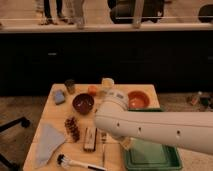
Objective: Place towel in purple bowl
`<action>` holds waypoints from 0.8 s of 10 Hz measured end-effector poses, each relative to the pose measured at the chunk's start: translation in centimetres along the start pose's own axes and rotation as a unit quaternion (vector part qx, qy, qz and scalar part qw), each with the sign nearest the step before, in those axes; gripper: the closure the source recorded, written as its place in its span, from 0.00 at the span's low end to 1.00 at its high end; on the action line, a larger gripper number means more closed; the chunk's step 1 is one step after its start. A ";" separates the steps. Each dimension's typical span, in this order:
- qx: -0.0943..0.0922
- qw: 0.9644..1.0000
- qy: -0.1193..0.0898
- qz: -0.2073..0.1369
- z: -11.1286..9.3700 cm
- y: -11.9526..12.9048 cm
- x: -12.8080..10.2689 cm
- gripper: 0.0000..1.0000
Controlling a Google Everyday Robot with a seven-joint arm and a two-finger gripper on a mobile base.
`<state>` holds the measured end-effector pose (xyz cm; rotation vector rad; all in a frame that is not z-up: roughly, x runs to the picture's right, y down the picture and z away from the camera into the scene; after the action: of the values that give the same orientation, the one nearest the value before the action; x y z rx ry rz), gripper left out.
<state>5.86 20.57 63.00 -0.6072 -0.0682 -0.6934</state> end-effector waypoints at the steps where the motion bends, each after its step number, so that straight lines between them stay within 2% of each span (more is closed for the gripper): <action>1: -0.001 1.000 0.000 0.001 0.0 0.1 0.0 0.20; 8: 0.001 1.000 0.002 -0.005 0.1 0.3 -0.1 0.20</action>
<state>5.97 20.90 62.88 -0.6033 -0.0689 -0.7033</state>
